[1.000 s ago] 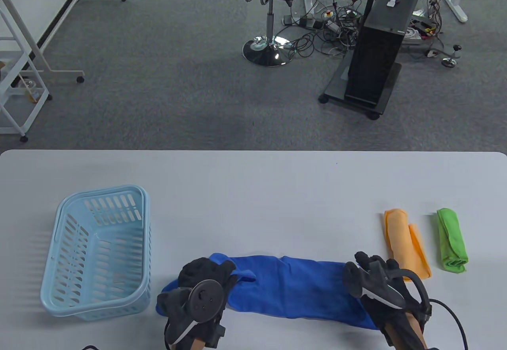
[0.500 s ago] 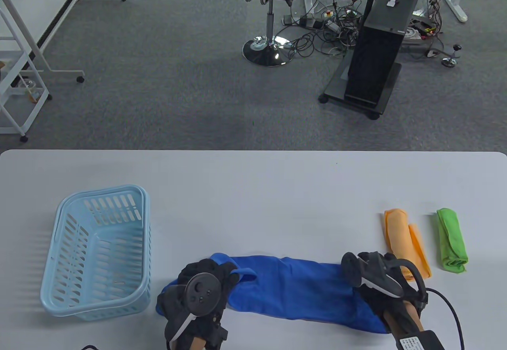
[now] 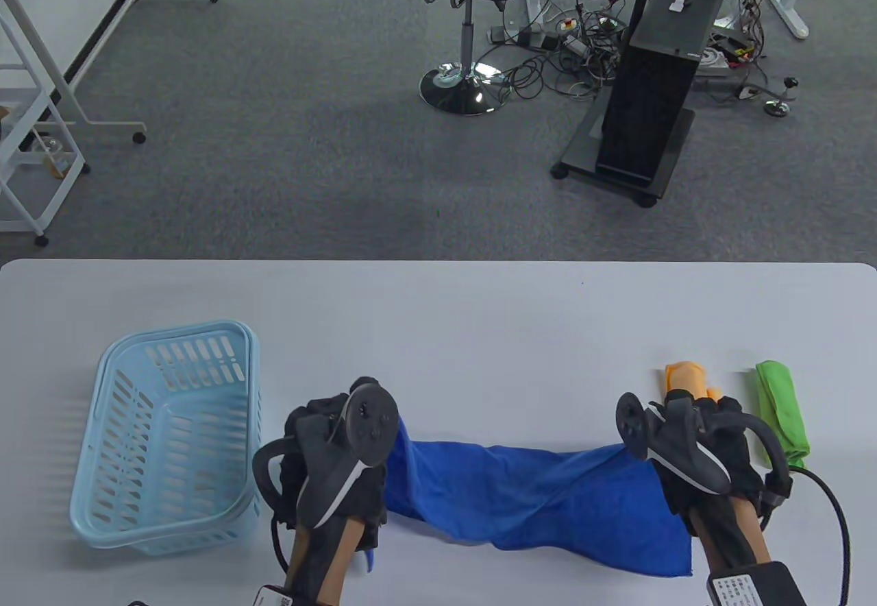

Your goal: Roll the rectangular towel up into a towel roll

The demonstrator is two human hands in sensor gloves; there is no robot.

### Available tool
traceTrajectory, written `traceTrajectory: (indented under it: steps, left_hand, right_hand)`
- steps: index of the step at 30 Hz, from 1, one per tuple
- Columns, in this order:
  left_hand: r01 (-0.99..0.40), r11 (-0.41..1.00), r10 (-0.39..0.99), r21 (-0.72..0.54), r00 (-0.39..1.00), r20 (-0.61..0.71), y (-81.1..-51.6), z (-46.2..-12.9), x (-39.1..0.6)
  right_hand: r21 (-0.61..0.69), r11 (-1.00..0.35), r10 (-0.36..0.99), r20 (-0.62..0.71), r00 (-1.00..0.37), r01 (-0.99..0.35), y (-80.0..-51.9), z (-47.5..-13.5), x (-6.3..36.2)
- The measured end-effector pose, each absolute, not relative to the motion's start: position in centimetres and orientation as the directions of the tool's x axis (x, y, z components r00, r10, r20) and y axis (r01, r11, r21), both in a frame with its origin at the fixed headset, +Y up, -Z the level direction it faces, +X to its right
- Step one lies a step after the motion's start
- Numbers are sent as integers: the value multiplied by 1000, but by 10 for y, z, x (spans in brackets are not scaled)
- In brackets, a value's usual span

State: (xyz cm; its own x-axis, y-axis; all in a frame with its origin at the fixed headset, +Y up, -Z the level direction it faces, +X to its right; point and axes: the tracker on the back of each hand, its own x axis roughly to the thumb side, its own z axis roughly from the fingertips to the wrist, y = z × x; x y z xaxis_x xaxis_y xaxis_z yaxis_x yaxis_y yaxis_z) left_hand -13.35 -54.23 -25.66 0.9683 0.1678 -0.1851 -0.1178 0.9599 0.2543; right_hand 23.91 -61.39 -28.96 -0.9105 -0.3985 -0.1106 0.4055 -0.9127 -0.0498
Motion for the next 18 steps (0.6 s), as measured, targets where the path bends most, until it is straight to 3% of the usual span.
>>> traceTrajectory:
  steps: [5,9,11,14,18]
  left_hand:
    - [-201,927,288,317,923,-256,-515,-264,-186]
    - [-161,946,262,282,893,-366,-518,-266,-229]
    - [-213,950,292,227,862,-415,-521,-265,-247]
    - [-248,933,348,262,811,-470,-524,-263,-272]
    - [-129,956,257,265,805,-534,-529,-262,-298]
  right_hand:
    - [-78,-886,-434,-202,-878,456,-609,-282,267]
    - [-120,-866,-441,-277,-854,486,-607,-278,288]
    - [-148,-875,-401,-308,-863,460,-605,-278,296]
    - [-129,-875,-385,-396,-834,466,-602,-279,312]
    - [-115,-951,-188,-524,-831,288,-601,-275,343]
